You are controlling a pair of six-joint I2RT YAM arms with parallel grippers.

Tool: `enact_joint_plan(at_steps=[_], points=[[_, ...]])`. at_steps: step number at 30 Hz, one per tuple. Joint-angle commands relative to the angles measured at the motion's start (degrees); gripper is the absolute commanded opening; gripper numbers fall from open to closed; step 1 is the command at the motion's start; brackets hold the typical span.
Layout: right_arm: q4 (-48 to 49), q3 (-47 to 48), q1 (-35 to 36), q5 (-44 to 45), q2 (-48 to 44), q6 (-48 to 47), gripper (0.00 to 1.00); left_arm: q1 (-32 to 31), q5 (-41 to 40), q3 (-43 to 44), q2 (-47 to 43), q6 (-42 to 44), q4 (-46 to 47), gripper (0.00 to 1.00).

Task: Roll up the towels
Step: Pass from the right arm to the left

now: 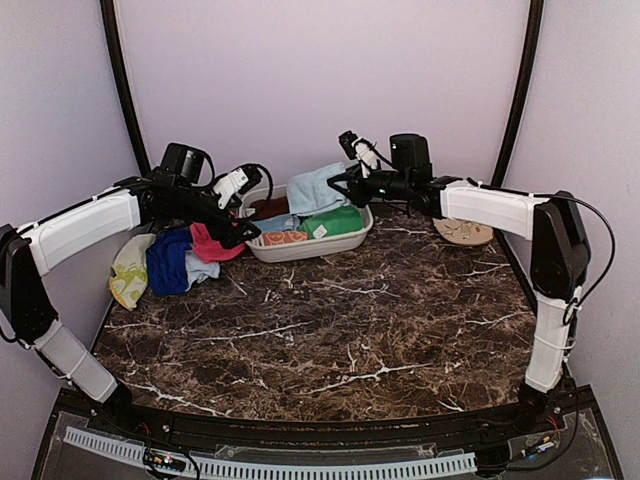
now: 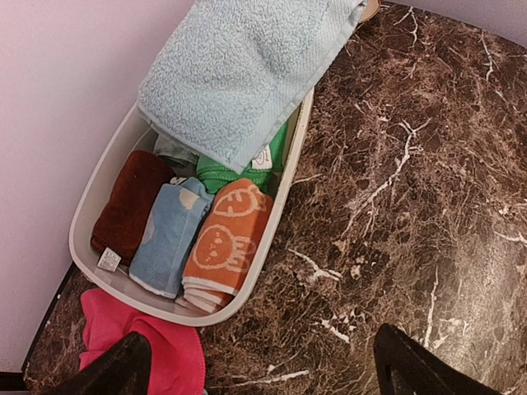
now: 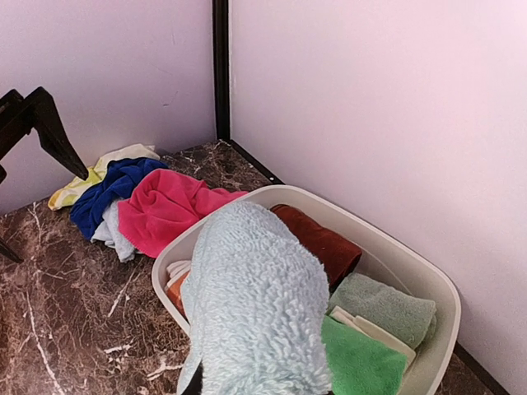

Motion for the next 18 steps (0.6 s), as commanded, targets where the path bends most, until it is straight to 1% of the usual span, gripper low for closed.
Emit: enact_joint_plan(at_steps=[1,4,10,14,18], points=[[4.43,3.75,1.43,-3.12,2.82,-4.01,0.0,0.05,0.99,1.24,0.6,2.69,1.07,0.97],[2.19,4.69,2.08,-5.44,3.61,-6.4,0.0,0.06,2.19,3.75,2.18,4.92,0.15,0.97],[2.31,2.72,2.93,-12.01,3.07,-7.15,0.0,0.14,7.34,12.28,8.29,9.29,-2.54,0.91],[1.32,2.25,3.61,-16.01,2.63,-7.0,0.0,0.22,12.1,18.76,13.85,13.08,-7.95,0.87],[0.58,0.8,4.22,-18.55,1.89,-8.36,0.0,0.2,15.14,21.99,16.07,13.77,-9.64,0.88]])
